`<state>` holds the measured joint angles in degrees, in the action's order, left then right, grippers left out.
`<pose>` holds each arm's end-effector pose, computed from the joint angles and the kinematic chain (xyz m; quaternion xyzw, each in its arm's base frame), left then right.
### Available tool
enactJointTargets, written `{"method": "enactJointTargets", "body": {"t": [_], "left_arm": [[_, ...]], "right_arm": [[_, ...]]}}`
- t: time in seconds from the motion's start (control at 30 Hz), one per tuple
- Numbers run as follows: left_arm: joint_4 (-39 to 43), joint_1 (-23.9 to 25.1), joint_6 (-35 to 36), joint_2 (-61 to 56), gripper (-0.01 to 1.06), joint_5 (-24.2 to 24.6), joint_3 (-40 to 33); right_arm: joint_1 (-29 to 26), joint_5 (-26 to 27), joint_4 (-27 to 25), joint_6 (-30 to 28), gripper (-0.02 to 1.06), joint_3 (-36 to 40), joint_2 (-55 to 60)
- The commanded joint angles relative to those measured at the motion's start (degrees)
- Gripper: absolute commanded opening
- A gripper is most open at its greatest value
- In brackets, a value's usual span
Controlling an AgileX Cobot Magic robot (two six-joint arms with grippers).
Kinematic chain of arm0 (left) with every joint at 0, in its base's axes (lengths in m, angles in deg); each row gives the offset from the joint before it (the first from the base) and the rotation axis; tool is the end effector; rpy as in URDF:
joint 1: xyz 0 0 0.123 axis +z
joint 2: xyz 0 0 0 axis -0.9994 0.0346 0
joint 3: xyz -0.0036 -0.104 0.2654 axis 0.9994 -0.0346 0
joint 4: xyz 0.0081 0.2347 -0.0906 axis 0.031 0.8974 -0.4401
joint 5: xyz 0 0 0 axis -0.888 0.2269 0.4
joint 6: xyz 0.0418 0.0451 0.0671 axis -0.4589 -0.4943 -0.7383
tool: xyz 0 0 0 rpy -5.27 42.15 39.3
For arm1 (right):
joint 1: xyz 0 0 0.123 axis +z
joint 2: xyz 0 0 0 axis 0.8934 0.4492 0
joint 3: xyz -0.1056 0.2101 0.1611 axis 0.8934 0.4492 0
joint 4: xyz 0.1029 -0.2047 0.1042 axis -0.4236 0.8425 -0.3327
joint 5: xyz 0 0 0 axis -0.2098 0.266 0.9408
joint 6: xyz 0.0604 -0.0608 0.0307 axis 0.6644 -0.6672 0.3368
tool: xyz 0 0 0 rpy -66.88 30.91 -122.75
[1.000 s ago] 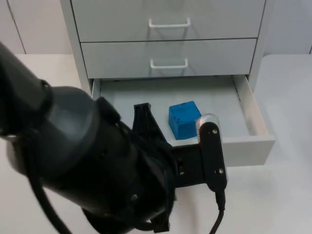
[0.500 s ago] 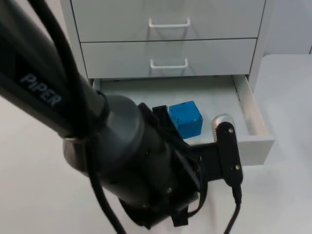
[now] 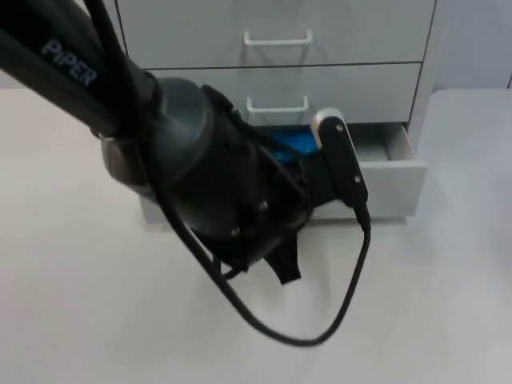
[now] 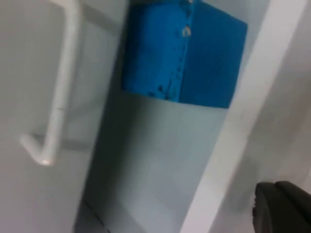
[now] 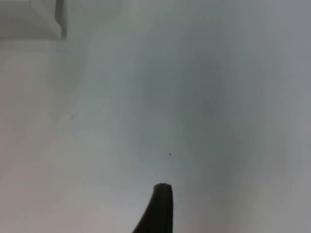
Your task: Open the drawer with the left hand, place the block into the drawer with the right hand, then close the drawer with the left hand.
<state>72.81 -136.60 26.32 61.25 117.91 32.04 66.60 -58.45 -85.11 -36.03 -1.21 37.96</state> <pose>0.2989 -0.2597 0.0922 0.5019 0.7457 0.2330 0.3712 0.2066 0.0108 0.2633 -0.0385 0.9620 -0.0012 0.2704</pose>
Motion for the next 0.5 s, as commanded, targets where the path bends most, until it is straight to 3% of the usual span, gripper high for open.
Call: {"method": "enactJointTargets", "body": {"t": [0.0, 0.27, 0.47], "left_arm": [[0.68, 1.44, 0.31, -0.35, 0.00, 0.86, 1.45], [0.68, 6.25, 0.31, -0.25, 0.00, -4.28, 5.45], [0.68, 7.60, 0.31, 1.64, 0.00, -4.40, 8.49]], "right_arm": [[0.06, 0.58, 0.40, -0.12, 0.76, 0.14, -0.19], [0.06, 1.23, 0.15, -0.12, 0.76, 0.14, -0.19], [0.06, 1.94, -0.11, -0.12, 0.76, 0.14, -0.19]]}}
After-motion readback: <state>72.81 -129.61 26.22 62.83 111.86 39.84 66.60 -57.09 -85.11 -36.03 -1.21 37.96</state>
